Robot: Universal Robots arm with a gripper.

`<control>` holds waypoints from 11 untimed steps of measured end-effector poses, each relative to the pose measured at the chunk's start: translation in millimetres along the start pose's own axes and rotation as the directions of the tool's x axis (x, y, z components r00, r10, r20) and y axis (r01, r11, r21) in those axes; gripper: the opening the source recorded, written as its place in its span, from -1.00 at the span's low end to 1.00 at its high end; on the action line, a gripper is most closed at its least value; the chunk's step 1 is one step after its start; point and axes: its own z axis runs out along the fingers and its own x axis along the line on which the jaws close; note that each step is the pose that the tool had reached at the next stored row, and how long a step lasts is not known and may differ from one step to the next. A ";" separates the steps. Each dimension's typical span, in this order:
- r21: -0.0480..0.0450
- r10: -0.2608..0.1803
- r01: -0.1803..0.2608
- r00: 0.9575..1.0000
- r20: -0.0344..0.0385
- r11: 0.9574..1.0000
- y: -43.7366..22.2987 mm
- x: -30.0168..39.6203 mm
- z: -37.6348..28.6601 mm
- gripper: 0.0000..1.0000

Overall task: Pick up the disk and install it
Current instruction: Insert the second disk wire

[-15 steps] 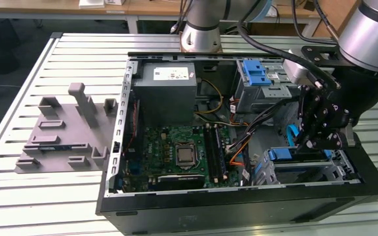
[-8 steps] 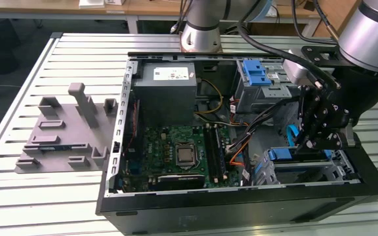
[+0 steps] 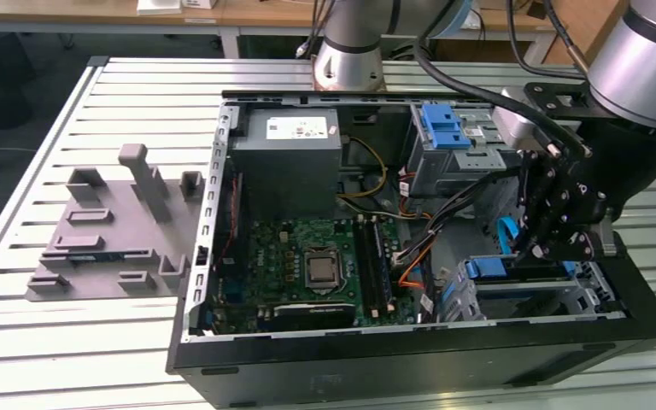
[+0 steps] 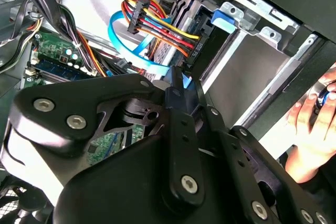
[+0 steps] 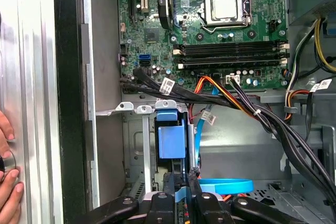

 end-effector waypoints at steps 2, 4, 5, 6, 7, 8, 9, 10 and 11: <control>0.000 0.000 0.000 1.000 0.001 1.000 -0.7 -0.1 0.5 -0.52; 0.000 0.000 0.000 1.000 0.001 1.000 -1.6 -0.2 0.8 -0.52; 0.000 0.000 0.000 1.000 0.002 1.000 -2.2 -0.2 0.8 -0.52; 0.000 0.000 0.000 1.000 0.002 1.000 -2.3 -0.2 0.8 -0.52; 0.000 0.000 0.000 1.000 0.002 1.000 -2.3 -0.3 0.8 -0.52; 0.000 0.000 0.000 1.000 0.002 1.000 -2.3 -0.2 0.8 -0.52; 0.000 0.000 0.000 1.000 0.002 1.000 -2.3 -0.2 0.8 -0.52; 0.000 0.000 0.000 1.000 0.002 1.000 -2.4 -0.2 0.8 -0.52; 0.000 0.000 0.000 1.000 0.002 1.000 -2.3 -0.2 0.9 -0.52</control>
